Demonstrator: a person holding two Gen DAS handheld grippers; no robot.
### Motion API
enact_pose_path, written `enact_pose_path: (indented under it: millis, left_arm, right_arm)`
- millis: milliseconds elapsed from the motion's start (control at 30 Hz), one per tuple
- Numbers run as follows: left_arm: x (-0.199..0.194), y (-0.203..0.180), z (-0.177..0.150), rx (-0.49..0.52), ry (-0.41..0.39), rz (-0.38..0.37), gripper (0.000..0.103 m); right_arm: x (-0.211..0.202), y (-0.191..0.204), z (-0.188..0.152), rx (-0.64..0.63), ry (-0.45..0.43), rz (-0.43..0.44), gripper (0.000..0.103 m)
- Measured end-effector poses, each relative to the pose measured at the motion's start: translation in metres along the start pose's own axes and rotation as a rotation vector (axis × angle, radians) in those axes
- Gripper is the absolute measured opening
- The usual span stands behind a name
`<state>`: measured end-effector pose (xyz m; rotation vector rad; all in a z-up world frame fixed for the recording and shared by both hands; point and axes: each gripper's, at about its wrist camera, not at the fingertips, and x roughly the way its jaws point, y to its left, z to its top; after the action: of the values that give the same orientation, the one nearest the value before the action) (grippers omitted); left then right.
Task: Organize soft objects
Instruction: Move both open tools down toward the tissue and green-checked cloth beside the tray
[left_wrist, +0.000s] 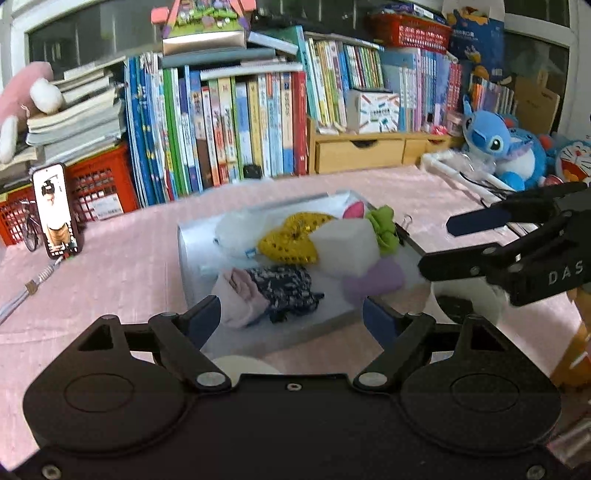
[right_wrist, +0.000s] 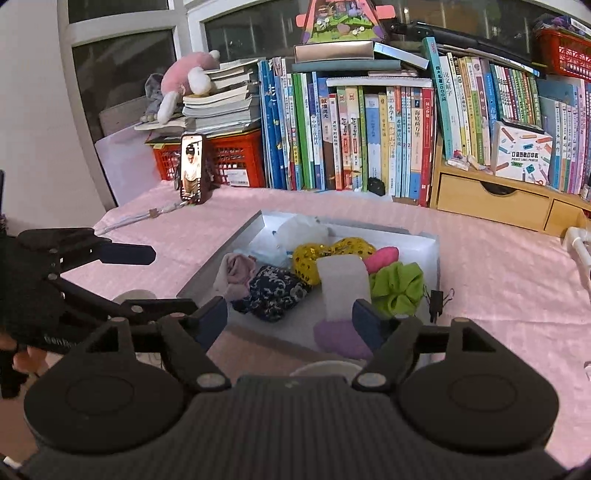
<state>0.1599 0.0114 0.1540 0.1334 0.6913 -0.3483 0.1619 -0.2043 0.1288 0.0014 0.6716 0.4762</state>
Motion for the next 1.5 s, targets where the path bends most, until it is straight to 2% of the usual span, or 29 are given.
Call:
enact_pose_path:
  millis: [133, 233, 433, 533, 667, 833, 1200, 1333, 1467, 1500]
  left_arm:
    - [-0.003, 0.012, 0.004, 0.018, 0.076, -0.012, 0.083]
    - [-0.001, 0.034, 0.014, -0.034, 0.163, -0.029, 0.083]
    - [0.025, 0.082, 0.04, -0.216, 0.344, -0.026, 0.078]
    - [0.047, 0.105, 0.042, -0.296, 0.442, -0.036, 0.074]
    - [0.07, 0.127, 0.034, -0.394, 0.538, -0.039, 0.063]
    - [0.092, 0.14, 0.021, -0.463, 0.616, -0.051, 0.057]
    - [0.133, 0.151, -0.001, -0.574, 0.725, -0.095, 0.051]
    - [0.138, 0.151, -0.005, -0.581, 0.745, -0.106, 0.049]
    - [0.141, 0.154, -0.007, -0.595, 0.749, -0.124, 0.037]
    - [0.141, 0.154, -0.008, -0.594, 0.749, -0.127, 0.037]
  right_arm:
    - [-0.006, -0.005, -0.001, -0.033, 0.042, 0.012, 0.086]
    - [-0.008, -0.016, 0.001, -0.024, 0.097, 0.022, 0.086]
    - [0.001, -0.06, 0.019, 0.137, 0.237, 0.01, 0.087]
    - [0.007, -0.083, 0.021, 0.226, 0.302, -0.001, 0.088]
    - [0.015, -0.112, 0.012, 0.359, 0.394, -0.034, 0.088]
    - [0.023, -0.131, -0.004, 0.446, 0.442, -0.058, 0.088]
    - [0.057, -0.144, -0.022, 0.484, 0.539, -0.053, 0.088]
    - [0.068, -0.146, -0.027, 0.489, 0.579, -0.051, 0.088]
    - [0.077, -0.145, -0.031, 0.485, 0.601, -0.043, 0.088]
    - [0.078, -0.145, -0.032, 0.483, 0.606, -0.044, 0.088]
